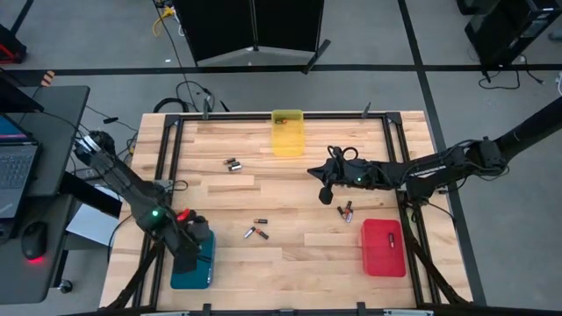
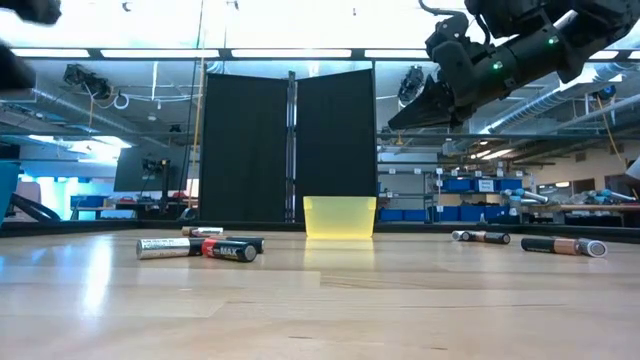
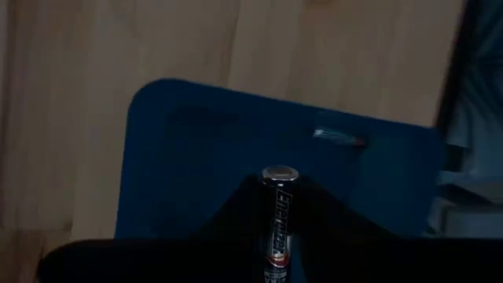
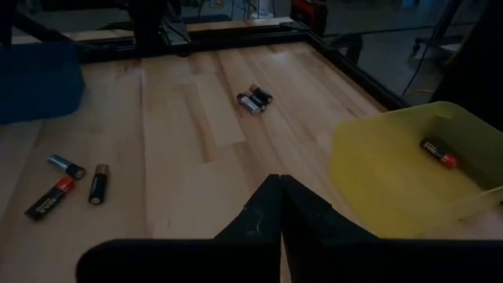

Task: Sort batteries
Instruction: Put the silver battery into the blue bin

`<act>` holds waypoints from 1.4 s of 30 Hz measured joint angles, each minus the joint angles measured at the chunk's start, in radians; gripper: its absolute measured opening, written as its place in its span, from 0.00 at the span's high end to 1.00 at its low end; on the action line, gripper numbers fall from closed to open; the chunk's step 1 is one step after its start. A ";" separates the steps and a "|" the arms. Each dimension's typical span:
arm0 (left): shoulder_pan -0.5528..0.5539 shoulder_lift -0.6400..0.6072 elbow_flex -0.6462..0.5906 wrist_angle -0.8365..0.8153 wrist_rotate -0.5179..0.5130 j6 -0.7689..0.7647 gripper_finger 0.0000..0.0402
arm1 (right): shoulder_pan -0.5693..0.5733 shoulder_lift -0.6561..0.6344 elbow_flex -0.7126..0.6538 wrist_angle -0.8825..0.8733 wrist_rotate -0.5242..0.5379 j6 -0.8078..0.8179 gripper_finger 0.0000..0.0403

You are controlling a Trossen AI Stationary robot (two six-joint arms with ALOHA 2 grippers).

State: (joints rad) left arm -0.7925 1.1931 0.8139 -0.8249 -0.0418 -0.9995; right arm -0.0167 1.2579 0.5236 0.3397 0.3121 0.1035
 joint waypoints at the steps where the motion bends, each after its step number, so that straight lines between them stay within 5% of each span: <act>1: -0.001 0.012 -0.016 0.022 0.001 -0.001 0.86 | -0.004 0.000 0.000 0.000 -0.003 0.000 0.97; 21: -0.001 0.221 -0.101 0.137 0.069 0.081 0.86 | -0.033 0.000 0.000 -0.004 -0.062 0.028 0.96; 42: 0.007 0.284 -0.098 0.165 0.088 0.127 0.85 | -0.033 0.000 0.000 0.002 -0.062 0.026 0.94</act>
State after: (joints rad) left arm -0.7856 1.4769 0.7159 -0.6594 0.0463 -0.8723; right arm -0.0502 1.2583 0.5236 0.3416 0.2504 0.1299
